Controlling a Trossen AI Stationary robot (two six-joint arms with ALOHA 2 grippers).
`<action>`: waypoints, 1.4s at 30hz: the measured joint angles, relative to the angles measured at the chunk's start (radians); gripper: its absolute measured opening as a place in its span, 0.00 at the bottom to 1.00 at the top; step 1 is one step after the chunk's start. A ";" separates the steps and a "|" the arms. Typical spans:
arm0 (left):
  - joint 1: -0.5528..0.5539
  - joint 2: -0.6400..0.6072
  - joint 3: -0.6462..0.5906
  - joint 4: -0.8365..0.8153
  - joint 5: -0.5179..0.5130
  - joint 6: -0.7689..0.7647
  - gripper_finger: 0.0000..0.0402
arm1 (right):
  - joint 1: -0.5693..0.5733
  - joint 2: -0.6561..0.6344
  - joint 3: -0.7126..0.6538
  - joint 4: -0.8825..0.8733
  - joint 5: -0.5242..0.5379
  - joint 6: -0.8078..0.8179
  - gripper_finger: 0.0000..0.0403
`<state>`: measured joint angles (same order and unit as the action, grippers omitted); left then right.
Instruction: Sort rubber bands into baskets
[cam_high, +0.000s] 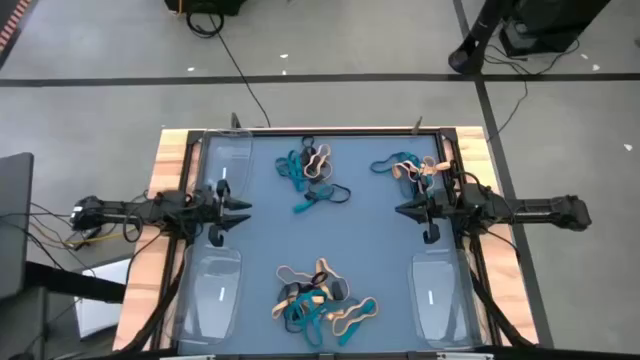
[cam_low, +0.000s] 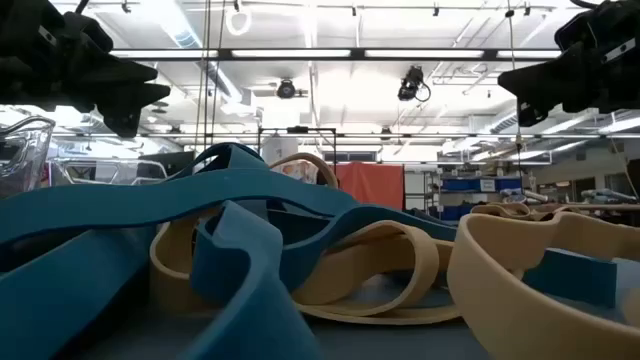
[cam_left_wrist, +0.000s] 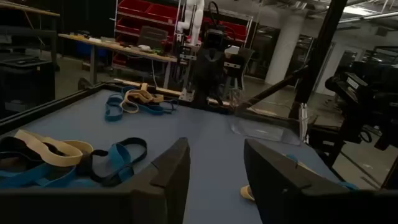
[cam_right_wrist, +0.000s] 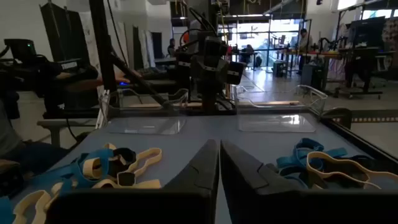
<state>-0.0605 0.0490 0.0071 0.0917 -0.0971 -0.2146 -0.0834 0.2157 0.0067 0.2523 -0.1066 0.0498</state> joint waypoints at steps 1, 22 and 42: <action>0.000 0.000 0.000 0.000 0.000 0.000 0.39 | 0.000 0.000 0.000 0.000 0.000 0.000 0.07; 0.000 0.000 0.000 0.000 0.000 0.000 0.39 | 0.000 0.000 0.000 0.000 0.000 0.000 0.07; 0.000 0.000 0.000 0.000 0.000 0.000 0.39 | 0.000 0.000 0.000 0.012 0.036 -0.050 0.07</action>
<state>-0.0606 0.0488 0.0071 0.0919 -0.0971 -0.2146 -0.0837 0.2161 0.0067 0.2639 -0.0706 -0.0001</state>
